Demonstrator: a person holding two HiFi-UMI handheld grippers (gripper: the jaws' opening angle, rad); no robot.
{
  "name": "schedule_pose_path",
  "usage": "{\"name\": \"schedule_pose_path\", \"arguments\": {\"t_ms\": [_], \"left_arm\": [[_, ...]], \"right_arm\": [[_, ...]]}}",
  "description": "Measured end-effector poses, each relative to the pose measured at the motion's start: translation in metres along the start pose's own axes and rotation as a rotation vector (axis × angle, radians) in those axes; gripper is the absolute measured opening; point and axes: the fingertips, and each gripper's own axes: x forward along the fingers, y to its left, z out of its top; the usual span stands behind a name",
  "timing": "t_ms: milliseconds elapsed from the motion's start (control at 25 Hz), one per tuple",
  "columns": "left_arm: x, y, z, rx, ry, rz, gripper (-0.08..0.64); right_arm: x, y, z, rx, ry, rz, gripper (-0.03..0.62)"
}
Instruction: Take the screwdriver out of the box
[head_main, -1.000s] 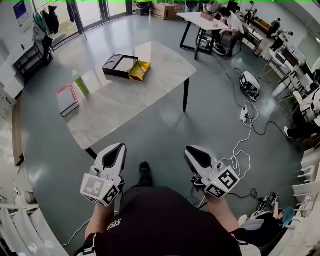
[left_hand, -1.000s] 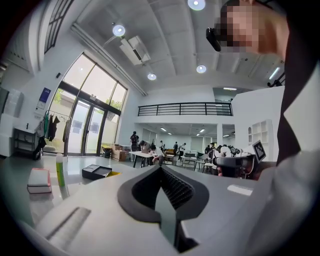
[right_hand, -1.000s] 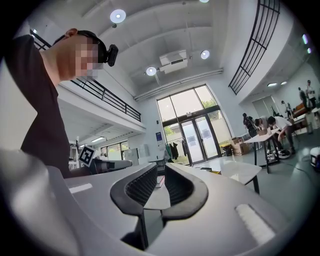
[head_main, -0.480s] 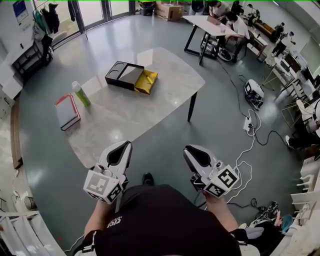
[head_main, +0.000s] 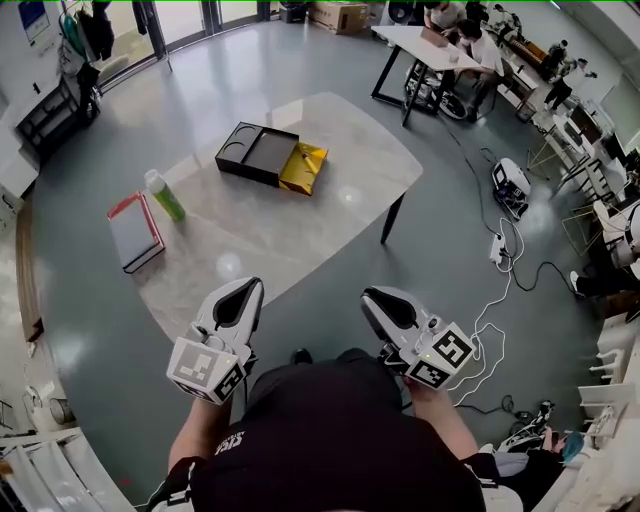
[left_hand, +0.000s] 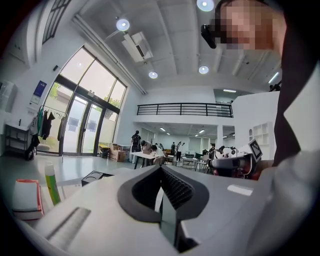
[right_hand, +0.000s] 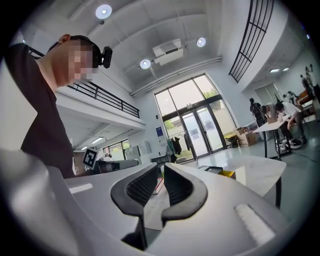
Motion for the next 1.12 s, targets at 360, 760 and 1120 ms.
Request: {"name": "schedule_pose_path", "arguments": {"t_ms": [360,760,1120], "left_arm": [[0.028,0.015,-0.006,-0.014,0.011,0.020,0.002],[0.097,0.035,-0.007,-0.024,0.047,0.098,0.002],[0.202,0.052,0.013,-0.014,0.052,0.157,0.002]], "right_arm": [[0.022,-0.032,0.000,0.036,0.021,0.033,0.046],[0.059,-0.109,0.013,0.074,0.049,0.119,0.034],[0.091,-0.212,0.045,0.096,0.075,0.185,0.031]]}}
